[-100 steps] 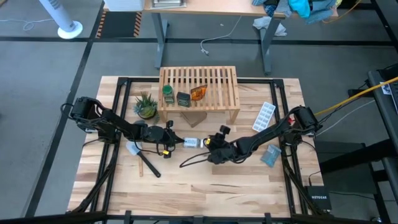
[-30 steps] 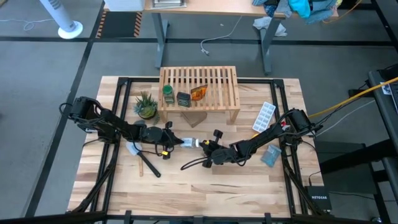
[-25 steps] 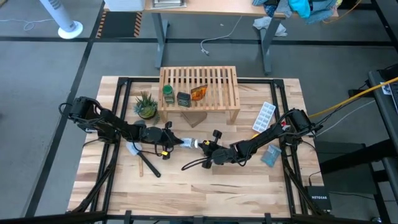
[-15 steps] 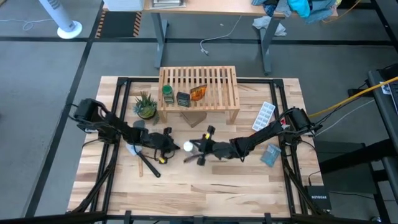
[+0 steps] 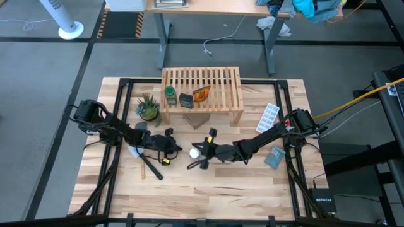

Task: Shelf spices
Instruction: Put the white seasoning bottle on the shelf

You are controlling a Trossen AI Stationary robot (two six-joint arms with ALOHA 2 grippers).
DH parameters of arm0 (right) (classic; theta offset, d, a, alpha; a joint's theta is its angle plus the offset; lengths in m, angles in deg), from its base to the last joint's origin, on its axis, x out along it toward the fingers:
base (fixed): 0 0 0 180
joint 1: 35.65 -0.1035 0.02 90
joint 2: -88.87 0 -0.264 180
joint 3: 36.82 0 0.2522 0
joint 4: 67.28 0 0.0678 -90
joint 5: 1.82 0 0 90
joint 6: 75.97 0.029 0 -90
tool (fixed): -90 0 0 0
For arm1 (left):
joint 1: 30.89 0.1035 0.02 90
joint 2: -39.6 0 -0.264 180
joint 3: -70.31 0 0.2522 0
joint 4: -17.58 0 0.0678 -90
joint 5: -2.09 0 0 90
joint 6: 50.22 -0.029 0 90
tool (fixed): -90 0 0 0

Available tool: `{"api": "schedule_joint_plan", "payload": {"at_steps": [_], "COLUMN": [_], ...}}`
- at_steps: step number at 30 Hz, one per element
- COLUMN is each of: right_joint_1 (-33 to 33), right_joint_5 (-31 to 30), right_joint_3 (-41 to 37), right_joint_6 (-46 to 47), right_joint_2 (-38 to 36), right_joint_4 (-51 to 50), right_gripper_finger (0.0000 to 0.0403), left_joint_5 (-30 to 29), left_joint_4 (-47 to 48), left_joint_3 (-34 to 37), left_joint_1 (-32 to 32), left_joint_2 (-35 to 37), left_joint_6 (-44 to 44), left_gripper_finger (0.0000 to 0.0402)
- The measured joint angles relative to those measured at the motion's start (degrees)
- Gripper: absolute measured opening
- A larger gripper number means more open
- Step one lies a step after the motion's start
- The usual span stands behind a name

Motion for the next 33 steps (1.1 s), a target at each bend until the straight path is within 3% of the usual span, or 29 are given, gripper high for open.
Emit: {"api": "schedule_joint_plan", "payload": {"at_steps": [7,14,19,24,29,33], "right_joint_1": [-3.81,-14.74,-20.87,-21.73,-21.31,-19.31], "right_joint_5": [-3.38,-24.57,-33.21,-32.87,-24.42,-25.7], "right_joint_3": [-0.07,-0.74,-6.18,-13.24,-19.67,-22.01], "right_joint_6": [-4.93,-5.94,0.93,12.38,29.06,31.4], "right_joint_2": [-4.96,-13.73,-17.32,-19.11,-18.08,-16.39], "right_joint_4": [-1.64,-15.58,-18.69,-18.41,-17.34,-9.84], "right_gripper_finger": [0.0005,0.0005,0.0005,0.0005,0.0005,0.0005], "left_joint_5": [-9.7,-16.77,-20.25,-20.79,-20.75,-18.85], "left_joint_4": [-2.63,-3.4,-2.22,6.28,18.67,27.86], "left_joint_3": [0.33,5.53,11.16,14.91,15.85,15.85], "left_joint_1": [-2.35,-7.21,-8.85,-8.91,-8.89,-8.89], "left_joint_2": [4.05,18.23,32.74,47.55,58.89,63.39], "left_joint_6": [-4.67,-7.84,-10.76,-10.69,-7.2,-0.88], "left_gripper_finger": [0.0001,0.0001,0.0001,0.0001,0.0001,0.0001]}}
